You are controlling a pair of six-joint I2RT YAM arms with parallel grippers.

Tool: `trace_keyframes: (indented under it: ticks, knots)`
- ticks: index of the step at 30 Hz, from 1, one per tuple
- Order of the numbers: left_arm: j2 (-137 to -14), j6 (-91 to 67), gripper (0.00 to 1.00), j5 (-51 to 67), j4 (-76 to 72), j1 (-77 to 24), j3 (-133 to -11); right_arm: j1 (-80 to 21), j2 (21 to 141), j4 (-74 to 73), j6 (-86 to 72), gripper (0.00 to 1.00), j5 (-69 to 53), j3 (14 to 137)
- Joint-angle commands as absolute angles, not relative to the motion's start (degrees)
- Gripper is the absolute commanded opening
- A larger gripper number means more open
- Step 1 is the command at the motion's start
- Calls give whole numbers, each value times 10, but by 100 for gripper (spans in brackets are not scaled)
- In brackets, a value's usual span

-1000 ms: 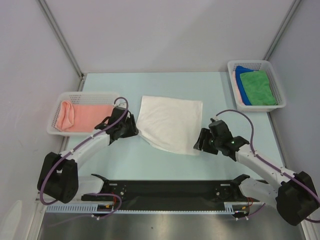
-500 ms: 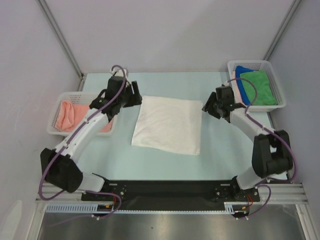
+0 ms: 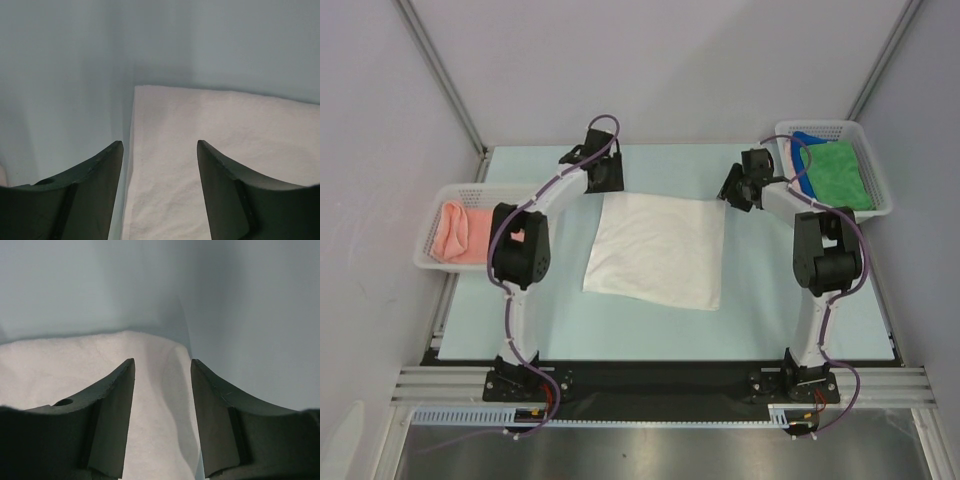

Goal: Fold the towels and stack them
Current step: Fold the towel

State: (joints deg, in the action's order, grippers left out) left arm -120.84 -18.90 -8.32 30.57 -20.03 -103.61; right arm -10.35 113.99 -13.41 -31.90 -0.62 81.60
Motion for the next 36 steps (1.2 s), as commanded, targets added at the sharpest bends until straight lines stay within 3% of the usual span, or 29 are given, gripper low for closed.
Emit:
trace_keyframes:
  ticks: [1, 13, 20, 36]
  knots:
    - [-1228, -184, 66, -62, 336, -185, -1082, -98, 1164, -139, -294, 53, -25, 851]
    - [-1285, -186, 65, -17, 316, -169, -1082, -92, 1195, -120, -283, 53, -35, 839]
    - [-1312, -185, 63, -15, 309, -160, -1095, -86, 1216, -131, -283, 45, -27, 859]
    - [-1368, -180, 63, -4, 293, -157, -1134, -81, 1249, -153, -263, 37, -17, 915]
